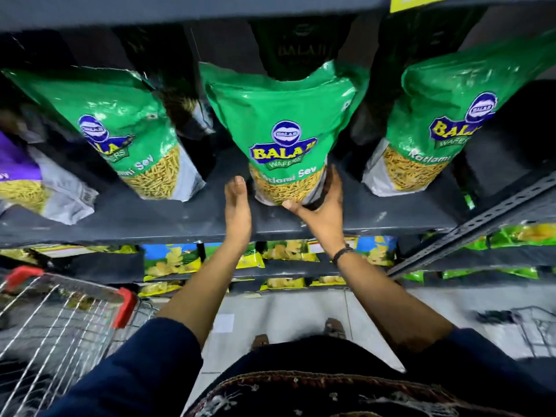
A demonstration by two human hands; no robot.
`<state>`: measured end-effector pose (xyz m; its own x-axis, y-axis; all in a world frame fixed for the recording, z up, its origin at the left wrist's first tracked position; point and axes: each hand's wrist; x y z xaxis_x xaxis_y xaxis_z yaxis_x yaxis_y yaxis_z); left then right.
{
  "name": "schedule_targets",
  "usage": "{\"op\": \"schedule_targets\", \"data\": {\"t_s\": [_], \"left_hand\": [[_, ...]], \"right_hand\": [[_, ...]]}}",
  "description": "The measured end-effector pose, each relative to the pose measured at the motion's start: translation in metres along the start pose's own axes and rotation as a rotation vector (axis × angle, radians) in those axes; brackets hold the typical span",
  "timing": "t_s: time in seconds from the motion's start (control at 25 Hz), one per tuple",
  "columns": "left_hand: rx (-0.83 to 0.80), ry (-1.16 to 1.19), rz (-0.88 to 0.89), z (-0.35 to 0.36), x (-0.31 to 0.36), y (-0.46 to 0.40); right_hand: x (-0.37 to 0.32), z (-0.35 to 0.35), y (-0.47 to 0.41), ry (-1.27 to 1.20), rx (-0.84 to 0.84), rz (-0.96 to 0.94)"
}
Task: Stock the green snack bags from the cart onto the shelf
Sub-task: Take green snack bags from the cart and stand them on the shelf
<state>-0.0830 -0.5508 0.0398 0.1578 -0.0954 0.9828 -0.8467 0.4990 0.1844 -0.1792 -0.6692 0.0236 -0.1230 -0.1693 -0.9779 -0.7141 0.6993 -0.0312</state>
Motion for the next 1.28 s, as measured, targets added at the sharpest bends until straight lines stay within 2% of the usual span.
{"op": "schedule_targets", "data": {"t_s": [0.04, 0.2, 0.28, 0.36, 0.44, 0.52, 0.64, 0.8, 1.0, 1.16, 1.28], "left_hand": [[0.033, 0.007, 0.035, -0.005, -0.004, 0.003], [0.418, 0.063, 0.154, -0.052, -0.016, 0.013], [0.574, 0.094, 0.147, -0.081, -0.014, 0.008], [0.706, 0.131, 0.069, -0.112, -0.001, -0.004], [0.658, 0.173, 0.063, -0.145, 0.011, -0.026], [0.462, 0.170, 0.035, -0.171, 0.024, -0.049], [0.183, 0.186, -0.007, -0.188, 0.033, -0.067], [0.034, 0.111, 0.095, -0.184, 0.034, -0.052], [0.050, 0.096, 0.062, -0.180, 0.013, -0.041], [0.097, 0.101, 0.051, -0.168, 0.018, -0.027], [0.341, 0.054, 0.003, -0.161, 0.023, -0.010]], "right_hand": [[0.001, 0.006, 0.004, -0.022, 0.060, -0.010], [-0.005, 0.039, 0.033, -0.034, 0.364, 0.001], [-0.012, 0.066, 0.053, -0.021, 0.311, 0.006], [-0.024, 0.097, 0.063, -0.009, 0.104, 0.023], [-0.038, 0.125, 0.052, 0.057, -0.125, 0.021], [-0.051, 0.148, 0.028, 0.157, -0.295, 0.004], [-0.068, 0.169, -0.011, 0.204, -0.439, 0.074], [-0.077, 0.190, -0.034, 0.183, -0.547, 0.114], [-0.068, 0.185, -0.011, 0.147, -0.483, 0.121], [-0.068, 0.166, 0.005, 0.229, -0.498, 0.076], [-0.070, 0.144, 0.010, 0.168, -0.428, 0.081]]}}
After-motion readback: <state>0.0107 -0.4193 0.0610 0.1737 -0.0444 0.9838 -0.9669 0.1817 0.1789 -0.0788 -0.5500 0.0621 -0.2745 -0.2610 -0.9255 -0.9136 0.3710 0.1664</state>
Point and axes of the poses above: each hand's wrist, its own y-axis away from the middle knuckle, its own z-axis out of the palm, x = y × z, and after that the axes turned 10 degrees about -x, right-handed
